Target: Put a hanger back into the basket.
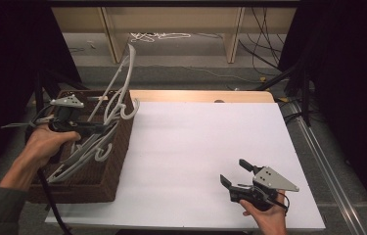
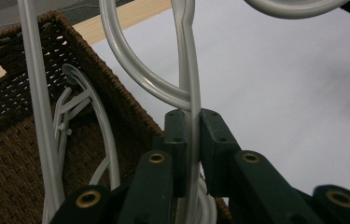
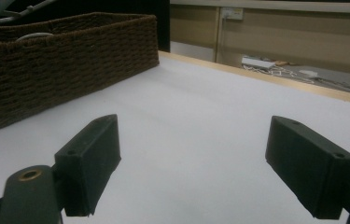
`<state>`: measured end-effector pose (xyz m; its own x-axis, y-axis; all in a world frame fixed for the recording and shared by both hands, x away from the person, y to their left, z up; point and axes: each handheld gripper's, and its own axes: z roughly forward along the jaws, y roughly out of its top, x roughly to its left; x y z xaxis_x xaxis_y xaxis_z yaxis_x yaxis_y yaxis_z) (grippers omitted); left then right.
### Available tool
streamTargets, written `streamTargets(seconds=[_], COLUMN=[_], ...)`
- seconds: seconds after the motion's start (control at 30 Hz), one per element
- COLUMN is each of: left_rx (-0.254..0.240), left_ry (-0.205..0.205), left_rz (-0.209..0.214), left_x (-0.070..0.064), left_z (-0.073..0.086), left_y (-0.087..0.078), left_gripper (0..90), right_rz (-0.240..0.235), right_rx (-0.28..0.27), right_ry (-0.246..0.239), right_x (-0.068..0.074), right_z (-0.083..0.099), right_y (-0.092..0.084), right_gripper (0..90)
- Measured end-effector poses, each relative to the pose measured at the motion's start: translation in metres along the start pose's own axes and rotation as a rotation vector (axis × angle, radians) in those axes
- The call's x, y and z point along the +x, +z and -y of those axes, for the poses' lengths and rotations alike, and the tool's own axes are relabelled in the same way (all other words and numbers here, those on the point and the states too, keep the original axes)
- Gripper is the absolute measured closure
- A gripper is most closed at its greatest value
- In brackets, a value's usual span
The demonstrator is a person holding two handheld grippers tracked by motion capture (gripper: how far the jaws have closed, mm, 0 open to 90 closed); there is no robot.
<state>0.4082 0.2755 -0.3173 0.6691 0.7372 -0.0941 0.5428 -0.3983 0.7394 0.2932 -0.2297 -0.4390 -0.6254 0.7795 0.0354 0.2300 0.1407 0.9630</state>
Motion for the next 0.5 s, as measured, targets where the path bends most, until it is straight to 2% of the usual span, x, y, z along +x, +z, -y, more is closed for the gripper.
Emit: streamTargets(seconds=[0.3, 0.5], left_rx=[0.003, 0.041], left_ry=[-0.019, -0.023], left_rz=[-0.004, -0.020], left_x=[0.011, 0.019], left_z=[0.018, 0.031], left_y=[-0.001, -0.001], left_gripper=[81.6, 81.6], right_rz=[-0.002, -0.002], right_rx=[0.002, 0.005], right_ry=[-0.001, 0.000], right_x=[0.000, 0.000], right_z=[0.000, 0.000], right_y=[0.000, 0.001], right_gripper=[18.6, 18.7])
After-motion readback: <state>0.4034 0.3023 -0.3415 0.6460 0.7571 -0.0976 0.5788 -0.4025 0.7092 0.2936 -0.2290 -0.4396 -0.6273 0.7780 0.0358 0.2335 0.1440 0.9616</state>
